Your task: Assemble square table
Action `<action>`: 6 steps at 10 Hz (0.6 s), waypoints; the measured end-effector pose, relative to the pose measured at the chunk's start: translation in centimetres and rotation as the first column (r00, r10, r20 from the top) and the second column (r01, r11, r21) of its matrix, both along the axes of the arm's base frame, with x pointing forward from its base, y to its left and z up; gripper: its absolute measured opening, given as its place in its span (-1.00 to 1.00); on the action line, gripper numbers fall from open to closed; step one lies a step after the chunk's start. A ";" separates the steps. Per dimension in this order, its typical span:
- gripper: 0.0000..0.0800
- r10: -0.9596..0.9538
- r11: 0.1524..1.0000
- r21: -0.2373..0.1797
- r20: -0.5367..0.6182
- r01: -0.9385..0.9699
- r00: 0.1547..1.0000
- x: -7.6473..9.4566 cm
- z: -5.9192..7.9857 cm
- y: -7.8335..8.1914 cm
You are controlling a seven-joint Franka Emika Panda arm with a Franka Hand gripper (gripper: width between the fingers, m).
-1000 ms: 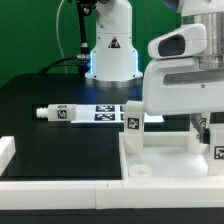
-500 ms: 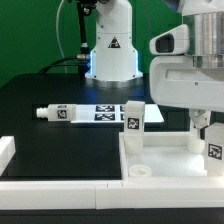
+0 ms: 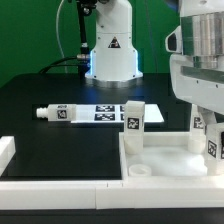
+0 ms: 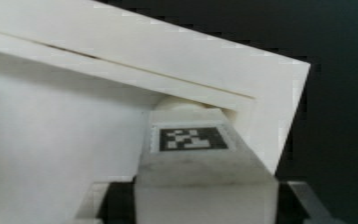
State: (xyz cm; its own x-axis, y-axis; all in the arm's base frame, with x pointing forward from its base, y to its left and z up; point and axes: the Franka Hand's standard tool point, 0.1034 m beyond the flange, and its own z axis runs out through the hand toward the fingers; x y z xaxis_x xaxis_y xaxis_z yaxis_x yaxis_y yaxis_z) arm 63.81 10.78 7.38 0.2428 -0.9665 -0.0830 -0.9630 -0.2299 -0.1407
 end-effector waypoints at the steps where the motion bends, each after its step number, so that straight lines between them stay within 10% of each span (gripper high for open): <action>1: -0.28 -0.147 0.988 0.037 -0.034 0.149 0.988 -0.1 0.1 0.0; 4: -0.28 -0.444 0.887 0.098 -0.086 0.451 0.892 0.1 -0.1 0.3; 5: 0.15 -0.437 0.891 0.098 -0.084 0.443 0.896 0.1 -0.1 0.3; 6: 0.15 -0.436 0.891 0.098 -0.084 0.443 0.896 0.1 -0.1 0.3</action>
Offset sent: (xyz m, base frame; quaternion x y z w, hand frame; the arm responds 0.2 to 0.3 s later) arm 0.0000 0.0000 0.0000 0.0000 0.0000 0.1938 0.9810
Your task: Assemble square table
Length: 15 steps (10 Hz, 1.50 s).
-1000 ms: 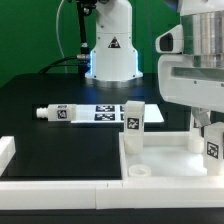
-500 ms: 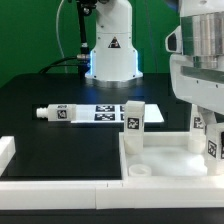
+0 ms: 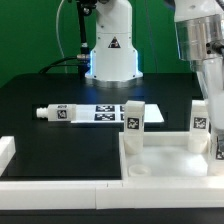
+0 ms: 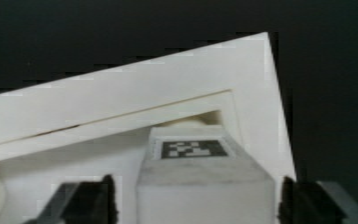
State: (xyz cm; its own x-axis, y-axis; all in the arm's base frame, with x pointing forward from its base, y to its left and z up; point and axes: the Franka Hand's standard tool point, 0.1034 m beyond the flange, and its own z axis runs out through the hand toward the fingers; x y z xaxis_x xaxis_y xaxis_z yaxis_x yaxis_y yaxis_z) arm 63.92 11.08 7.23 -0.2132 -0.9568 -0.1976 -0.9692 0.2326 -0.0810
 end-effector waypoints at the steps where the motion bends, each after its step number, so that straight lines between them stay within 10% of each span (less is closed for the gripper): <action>1: 0.46 0.001 1.000 0.000 0.000 -0.001 1.000 0.0 0.0 0.0; 9: 0.62 0.655 0.755 -0.081 0.069 -0.650 0.752 0.4 2.9 0.3; 13: 0.62 0.981 0.181 -0.210 -0.036 -0.961 0.193 0.1 1.3 -0.2; 15: 0.62 0.993 0.097 -0.220 -0.048 -0.971 0.110 0.2 0.1 0.0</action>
Offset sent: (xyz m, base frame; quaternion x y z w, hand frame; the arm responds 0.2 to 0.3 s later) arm 0.0011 0.0023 0.0172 -0.0376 -0.0184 -0.1532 0.9873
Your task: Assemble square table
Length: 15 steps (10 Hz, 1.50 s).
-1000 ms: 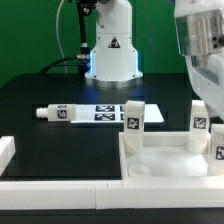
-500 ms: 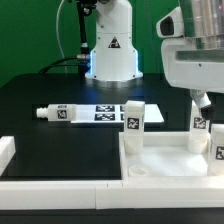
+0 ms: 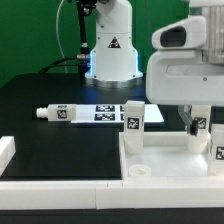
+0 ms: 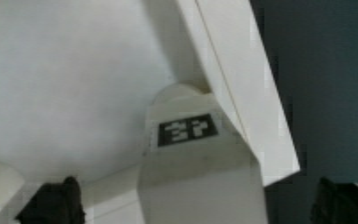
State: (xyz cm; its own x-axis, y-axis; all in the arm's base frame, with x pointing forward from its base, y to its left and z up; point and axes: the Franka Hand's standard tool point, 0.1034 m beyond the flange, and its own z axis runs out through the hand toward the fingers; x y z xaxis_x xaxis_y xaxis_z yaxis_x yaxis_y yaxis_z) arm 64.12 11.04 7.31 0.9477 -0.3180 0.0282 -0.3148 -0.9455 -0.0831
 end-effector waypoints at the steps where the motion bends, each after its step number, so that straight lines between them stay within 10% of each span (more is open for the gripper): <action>1: 0.62 -0.003 1.000 0.000 0.000 0.003 1.000 0.0 0.0 0.0; 4: -0.26 -0.103 0.995 0.004 -0.009 0.103 0.995 0.0 0.0 -0.1; 12: -0.26 -0.262 0.965 -0.020 -0.031 0.261 0.965 -0.2 0.0 -1.6; 15: -0.02 -0.239 0.971 0.005 -0.033 0.240 0.970 0.7 3.3 -2.2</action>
Offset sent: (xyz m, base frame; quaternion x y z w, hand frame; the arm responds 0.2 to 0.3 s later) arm 0.0000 0.0000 0.0000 0.0000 0.0000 0.1938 0.9810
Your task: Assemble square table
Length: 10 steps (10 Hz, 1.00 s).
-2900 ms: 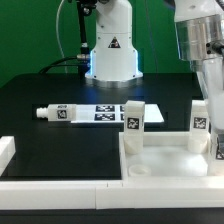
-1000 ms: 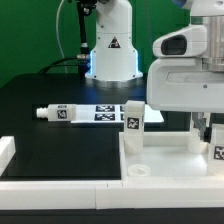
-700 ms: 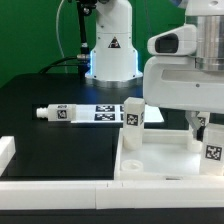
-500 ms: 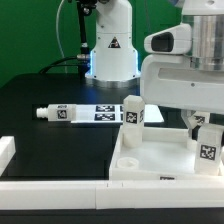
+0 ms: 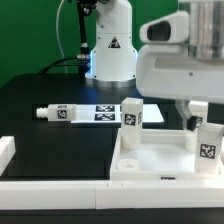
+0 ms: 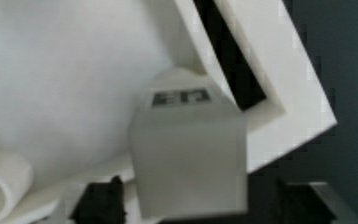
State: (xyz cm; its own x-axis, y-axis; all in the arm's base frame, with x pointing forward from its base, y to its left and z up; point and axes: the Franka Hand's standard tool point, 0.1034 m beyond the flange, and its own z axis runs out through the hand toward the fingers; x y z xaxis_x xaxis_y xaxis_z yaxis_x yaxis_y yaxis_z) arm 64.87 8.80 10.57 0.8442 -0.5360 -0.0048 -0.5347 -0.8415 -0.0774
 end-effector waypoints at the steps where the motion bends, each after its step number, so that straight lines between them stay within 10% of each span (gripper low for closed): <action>1: 0.42 -0.003 1.000 0.003 0.009 0.003 1.000 0.2 0.8 -0.1; 6: 0.62 0.043 0.999 -0.001 -0.003 -0.043 0.999 -0.1 0.3 -0.4; 10: 0.62 0.141 0.990 0.015 0.003 -0.141 0.990 -2.8 3.0 -5.1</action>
Offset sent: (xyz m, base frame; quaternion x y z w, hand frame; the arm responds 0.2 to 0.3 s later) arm 0.0000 0.0000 0.0000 0.0000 0.0000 0.0000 1.0000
